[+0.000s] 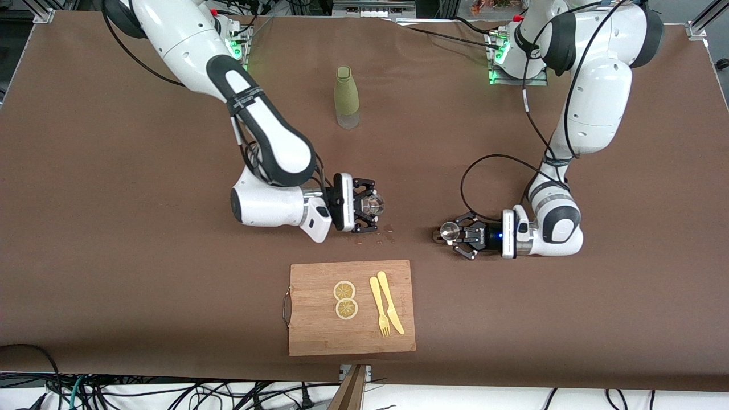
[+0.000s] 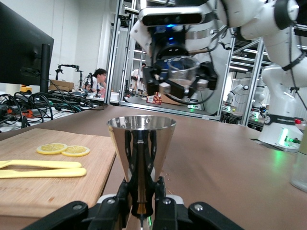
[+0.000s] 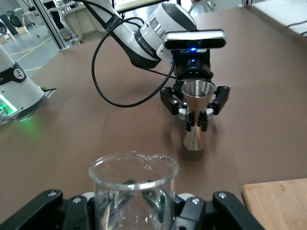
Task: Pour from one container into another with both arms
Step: 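Carry the beaker with the right gripper while the left gripper carries the jigger, then raise and tilt the beaker over the jigger with the right gripper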
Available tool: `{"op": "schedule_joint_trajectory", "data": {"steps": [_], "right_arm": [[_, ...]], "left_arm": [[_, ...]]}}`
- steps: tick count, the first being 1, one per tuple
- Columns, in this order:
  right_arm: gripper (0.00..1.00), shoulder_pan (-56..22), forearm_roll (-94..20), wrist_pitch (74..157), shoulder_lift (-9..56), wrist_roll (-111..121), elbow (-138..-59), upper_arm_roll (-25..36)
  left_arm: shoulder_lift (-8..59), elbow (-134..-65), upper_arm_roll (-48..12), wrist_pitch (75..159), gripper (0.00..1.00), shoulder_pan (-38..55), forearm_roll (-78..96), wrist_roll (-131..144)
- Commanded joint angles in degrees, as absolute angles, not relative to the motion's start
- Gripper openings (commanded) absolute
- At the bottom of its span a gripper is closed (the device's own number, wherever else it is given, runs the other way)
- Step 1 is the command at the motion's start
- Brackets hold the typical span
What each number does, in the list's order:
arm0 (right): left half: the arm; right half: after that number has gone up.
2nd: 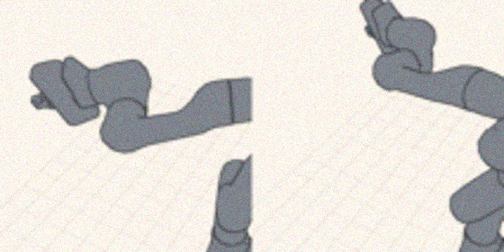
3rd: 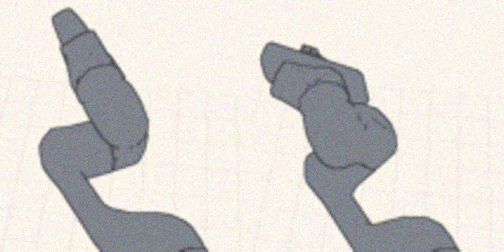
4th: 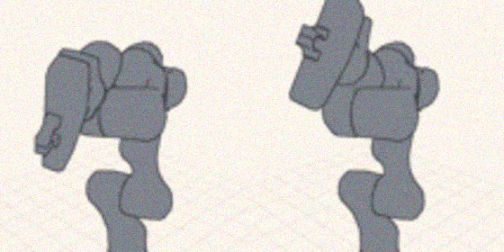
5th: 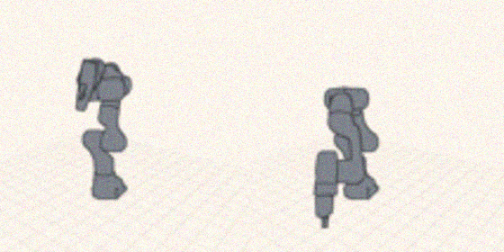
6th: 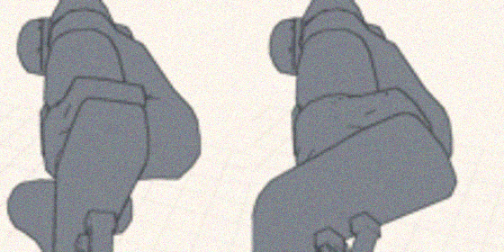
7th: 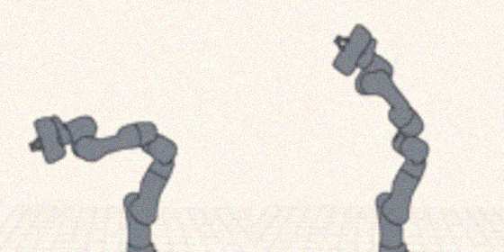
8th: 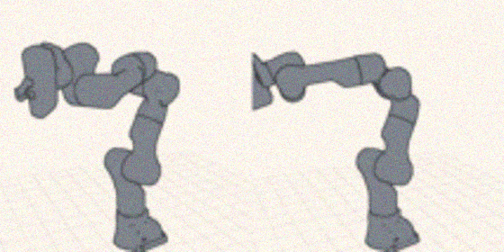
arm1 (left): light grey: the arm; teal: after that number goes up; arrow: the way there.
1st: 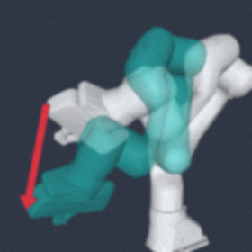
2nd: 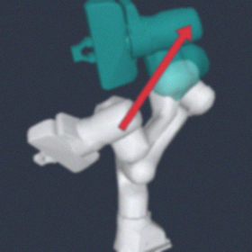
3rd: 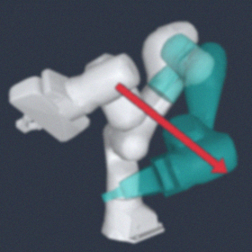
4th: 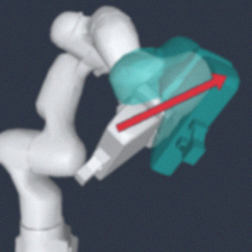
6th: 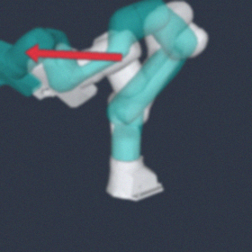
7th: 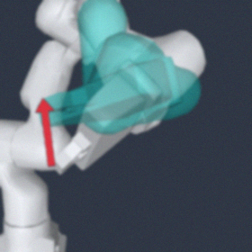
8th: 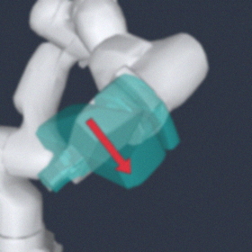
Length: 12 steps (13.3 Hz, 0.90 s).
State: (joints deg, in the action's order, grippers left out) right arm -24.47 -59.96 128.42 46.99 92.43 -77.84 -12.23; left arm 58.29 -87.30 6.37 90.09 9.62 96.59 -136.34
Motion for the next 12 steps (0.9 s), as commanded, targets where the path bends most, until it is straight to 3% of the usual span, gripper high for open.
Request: {"op": "schedule_joint_trajectory", "data": {"steps": [1,8,12], "right_arm": [[0.00,-25.75,-57.39,130.51,46.58,88.24,-77.08,-11.95],[0.00,-28.38,-54.06,132.45,46.58,85.01,-77.17,-11.87],[0.00,-28.39,-51.50,133.06,46.58,81.65,-77.08,-11.69]], "left_arm": [[57.30,-86.84,3.97,95.26,0.00,10.54,98.79,-136.50],[57.57,-86.84,-0.08,103.17,0.00,14.06,102.30,-136.49],[57.66,-87.36,-0.79,103.54,0.00,15.38,102.48,-136.76]]}}
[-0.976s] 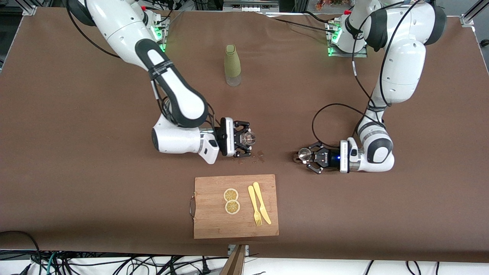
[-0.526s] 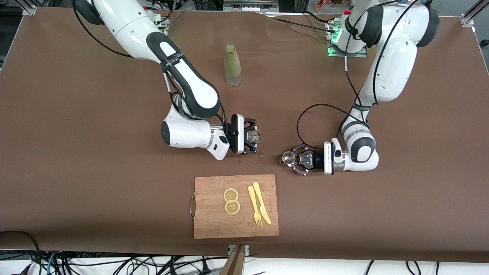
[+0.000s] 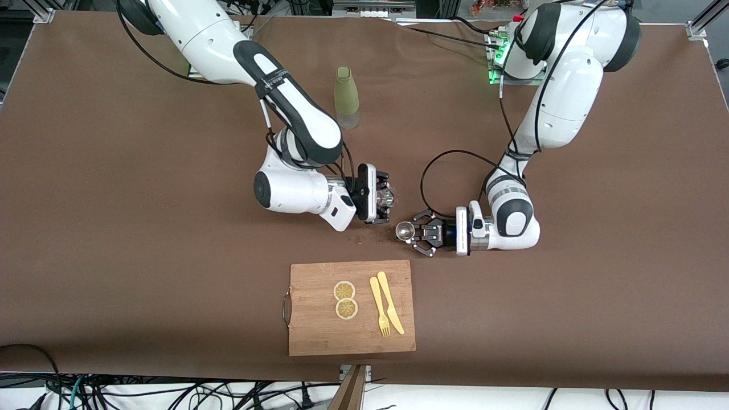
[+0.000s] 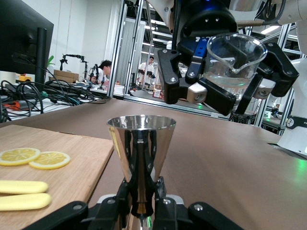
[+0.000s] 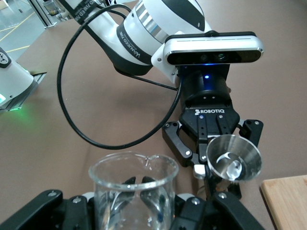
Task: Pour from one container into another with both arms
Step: 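Raise and tilt the beaker over the jigger with the right gripper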
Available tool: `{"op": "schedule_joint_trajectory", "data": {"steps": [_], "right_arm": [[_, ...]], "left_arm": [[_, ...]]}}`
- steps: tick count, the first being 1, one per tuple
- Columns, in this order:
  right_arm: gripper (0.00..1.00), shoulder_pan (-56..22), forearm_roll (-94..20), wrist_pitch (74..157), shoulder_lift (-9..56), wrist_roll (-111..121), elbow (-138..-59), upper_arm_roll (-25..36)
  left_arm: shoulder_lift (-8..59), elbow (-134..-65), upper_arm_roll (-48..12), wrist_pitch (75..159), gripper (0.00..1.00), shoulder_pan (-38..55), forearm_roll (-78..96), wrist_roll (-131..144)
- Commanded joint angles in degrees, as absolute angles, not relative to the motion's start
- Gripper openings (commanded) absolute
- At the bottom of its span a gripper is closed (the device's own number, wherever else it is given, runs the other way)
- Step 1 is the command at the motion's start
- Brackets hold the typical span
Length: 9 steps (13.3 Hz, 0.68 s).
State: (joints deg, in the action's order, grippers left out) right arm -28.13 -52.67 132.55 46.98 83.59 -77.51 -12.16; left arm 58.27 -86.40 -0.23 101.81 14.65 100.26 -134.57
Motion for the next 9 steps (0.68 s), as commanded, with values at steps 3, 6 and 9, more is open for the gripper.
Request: {"op": "schedule_joint_trajectory", "data": {"steps": [3,6,9], "right_arm": [[0.00,-28.21,-51.50,133.33,46.58,80.86,-77.08,-11.25],[0.00,-28.65,-50.81,135.51,46.58,80.86,-77.08,-10.63],[0.00,-29.53,-49.75,138.07,46.58,80.68,-77.08,-10.72]], "left_arm": [[57.66,-87.80,-1.41,103.36,0.00,15.56,102.31,-136.93],[57.66,-88.07,-1.58,103.36,0.00,15.99,102.13,-137.55],[57.48,-88.94,-1.76,103.10,0.00,16.00,101.69,-137.81]]}}
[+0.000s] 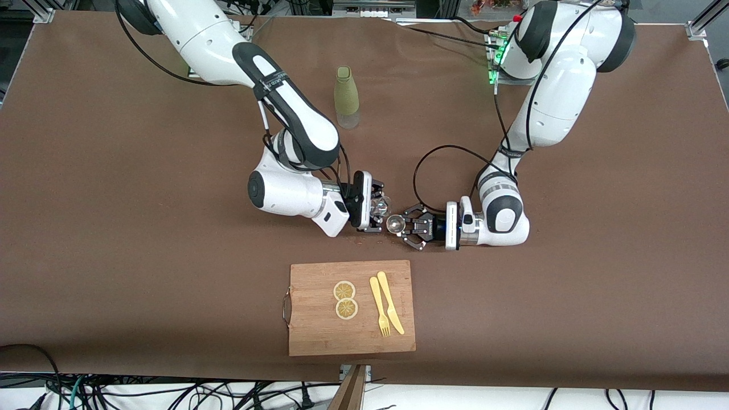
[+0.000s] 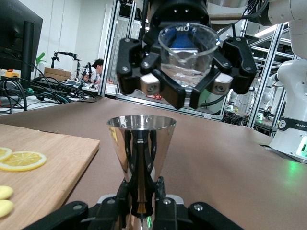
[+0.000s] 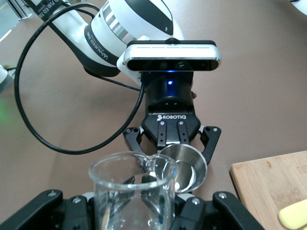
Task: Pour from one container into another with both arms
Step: 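Raise and tilt the beaker over the jigger with the right gripper, then hold the beaker tilted over the jigger, pouring with the right gripper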
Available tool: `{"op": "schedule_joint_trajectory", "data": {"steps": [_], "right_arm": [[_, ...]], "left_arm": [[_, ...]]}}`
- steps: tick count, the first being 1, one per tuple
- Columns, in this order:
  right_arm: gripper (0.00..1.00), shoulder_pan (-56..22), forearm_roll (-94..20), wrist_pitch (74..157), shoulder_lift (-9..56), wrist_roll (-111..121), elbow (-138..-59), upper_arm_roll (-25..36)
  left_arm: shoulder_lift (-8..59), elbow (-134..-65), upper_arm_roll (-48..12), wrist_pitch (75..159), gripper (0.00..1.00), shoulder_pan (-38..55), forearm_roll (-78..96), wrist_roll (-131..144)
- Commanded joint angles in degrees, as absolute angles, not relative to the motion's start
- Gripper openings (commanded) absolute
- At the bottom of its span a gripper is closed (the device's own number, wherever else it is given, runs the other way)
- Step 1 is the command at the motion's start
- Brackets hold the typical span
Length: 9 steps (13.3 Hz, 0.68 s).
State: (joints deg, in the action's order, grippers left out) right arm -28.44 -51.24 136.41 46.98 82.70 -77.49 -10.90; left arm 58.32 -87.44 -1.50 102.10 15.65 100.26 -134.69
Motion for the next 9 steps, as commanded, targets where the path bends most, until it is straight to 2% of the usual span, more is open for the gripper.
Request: {"op": "schedule_joint_trajectory", "data": {"steps": [1,9], "right_arm": [[0.00,-29.62,-49.57,138.25,46.58,80.34,-77.08,-10.64],[0.00,-29.79,-44.76,139.66,46.58,77.09,-77.08,-10.19]], "left_arm": [[57.48,-89.47,-1.76,103.01,0.00,16.00,101.60,-138.60],[57.13,-91.05,-2.55,102.83,0.00,16.35,101.60,-140.27]]}}
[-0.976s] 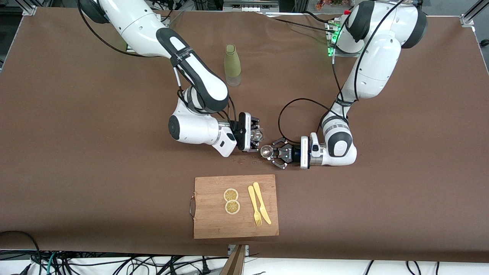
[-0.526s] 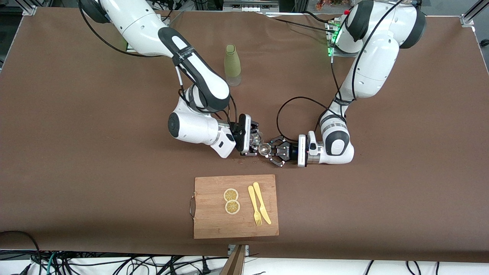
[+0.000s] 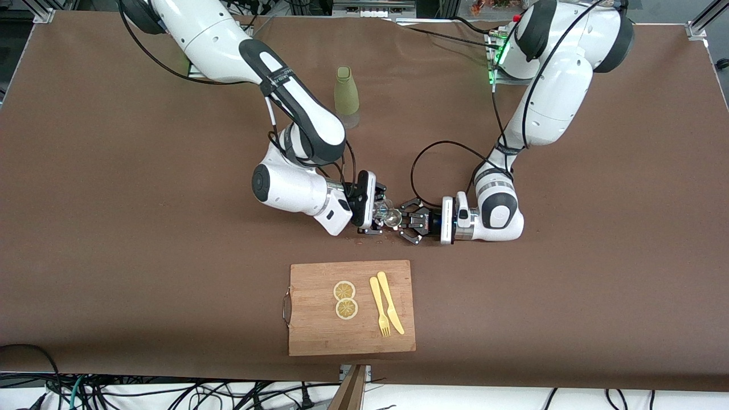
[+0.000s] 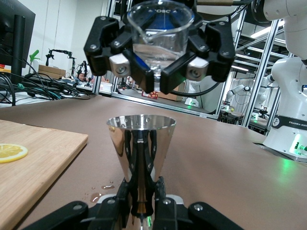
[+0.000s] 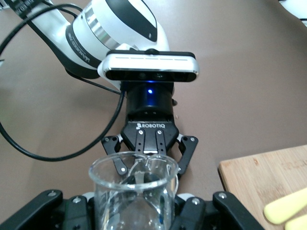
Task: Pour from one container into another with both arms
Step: 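Hold the beaker tilted over the jigger, pouring with the right gripper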
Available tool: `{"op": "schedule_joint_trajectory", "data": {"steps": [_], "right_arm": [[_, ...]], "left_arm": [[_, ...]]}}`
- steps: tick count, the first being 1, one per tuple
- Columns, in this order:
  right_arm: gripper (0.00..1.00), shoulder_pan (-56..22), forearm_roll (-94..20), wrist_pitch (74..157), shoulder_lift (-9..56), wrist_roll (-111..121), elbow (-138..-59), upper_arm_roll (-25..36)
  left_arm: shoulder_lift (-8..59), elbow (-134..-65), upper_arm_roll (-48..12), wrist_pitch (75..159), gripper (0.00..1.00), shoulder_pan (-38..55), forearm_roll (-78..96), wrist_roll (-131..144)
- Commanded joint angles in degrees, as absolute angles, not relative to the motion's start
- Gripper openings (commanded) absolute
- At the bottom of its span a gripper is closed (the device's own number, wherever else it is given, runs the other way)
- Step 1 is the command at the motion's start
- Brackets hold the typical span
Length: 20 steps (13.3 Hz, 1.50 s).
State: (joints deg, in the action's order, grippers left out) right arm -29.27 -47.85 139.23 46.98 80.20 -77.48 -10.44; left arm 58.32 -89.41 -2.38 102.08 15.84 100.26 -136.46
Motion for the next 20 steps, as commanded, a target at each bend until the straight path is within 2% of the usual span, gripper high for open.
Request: {"op": "schedule_joint_trajectory", "data": {"steps": [1,20], "right_arm": [[0.00,-29.79,-43.00,139.66,46.58,75.86,-77.08,-10.20],[0.00,-30.94,-24.26,138.34,44.91,67.41,-77.43,-10.20]], "left_arm": [[56.78,-91.40,-2.55,102.83,0.00,16.52,101.60,-140.19],[55.55,-92.11,-2.11,102.83,0.00,16.52,101.43,-141.33]]}}
